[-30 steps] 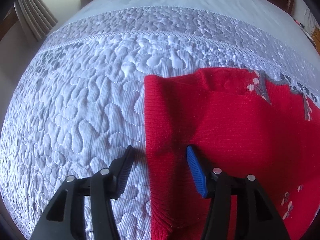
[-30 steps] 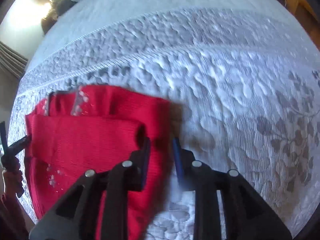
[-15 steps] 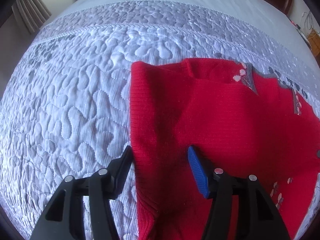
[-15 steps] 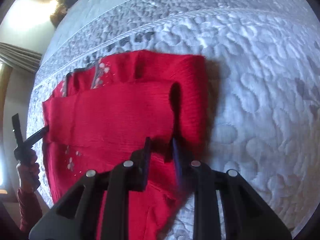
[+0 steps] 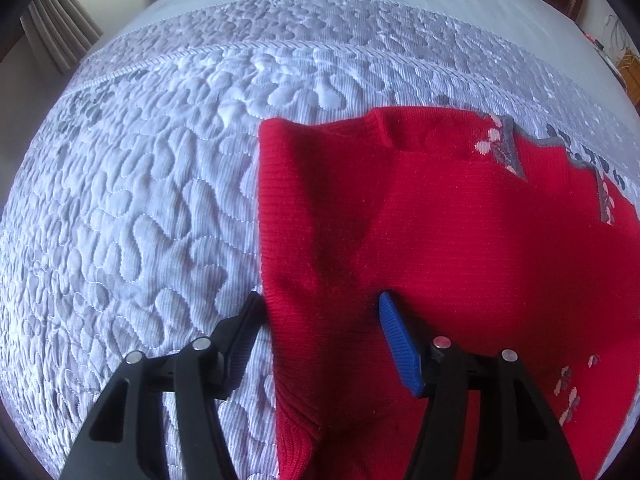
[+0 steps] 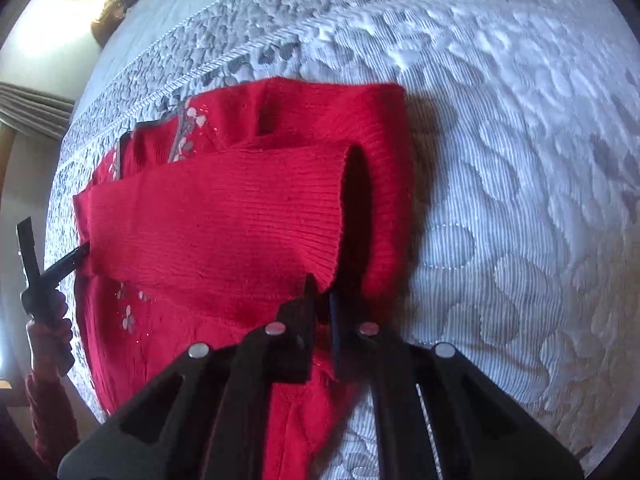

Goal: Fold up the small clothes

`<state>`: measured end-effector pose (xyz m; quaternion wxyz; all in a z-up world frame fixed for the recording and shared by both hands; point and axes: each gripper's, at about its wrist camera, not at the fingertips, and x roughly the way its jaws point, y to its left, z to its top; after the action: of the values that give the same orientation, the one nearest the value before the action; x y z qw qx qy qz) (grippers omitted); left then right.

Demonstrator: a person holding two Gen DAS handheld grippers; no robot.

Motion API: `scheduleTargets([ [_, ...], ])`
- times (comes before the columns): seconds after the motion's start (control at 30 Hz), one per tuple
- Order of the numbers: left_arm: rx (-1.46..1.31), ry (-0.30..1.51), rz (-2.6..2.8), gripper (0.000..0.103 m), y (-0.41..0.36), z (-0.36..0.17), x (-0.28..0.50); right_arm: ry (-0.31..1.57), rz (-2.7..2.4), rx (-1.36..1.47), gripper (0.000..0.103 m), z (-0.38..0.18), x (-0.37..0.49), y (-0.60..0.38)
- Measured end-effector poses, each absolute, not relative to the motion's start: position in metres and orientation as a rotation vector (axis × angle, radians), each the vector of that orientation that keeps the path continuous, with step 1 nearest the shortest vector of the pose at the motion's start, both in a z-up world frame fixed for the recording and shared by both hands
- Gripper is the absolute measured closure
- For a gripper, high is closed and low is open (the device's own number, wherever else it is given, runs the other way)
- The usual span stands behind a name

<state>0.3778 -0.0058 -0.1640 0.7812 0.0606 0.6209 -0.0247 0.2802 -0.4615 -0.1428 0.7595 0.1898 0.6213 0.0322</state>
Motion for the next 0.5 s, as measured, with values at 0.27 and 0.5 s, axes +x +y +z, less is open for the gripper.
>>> scheduleTargets([
  [0.27, 0.060, 1.368, -0.082, 0.038, 0.027, -0.130, 0.305, 1.322, 0.142, 0.387, 0.072, -0.105, 0.191, -0.438],
  [0.5, 0.106, 1.393, -0.130, 0.036, 0.058, -0.115, 0.167, 1.392, 0.204, 0.377, 0.066, -0.119, 0.062, -0.388],
])
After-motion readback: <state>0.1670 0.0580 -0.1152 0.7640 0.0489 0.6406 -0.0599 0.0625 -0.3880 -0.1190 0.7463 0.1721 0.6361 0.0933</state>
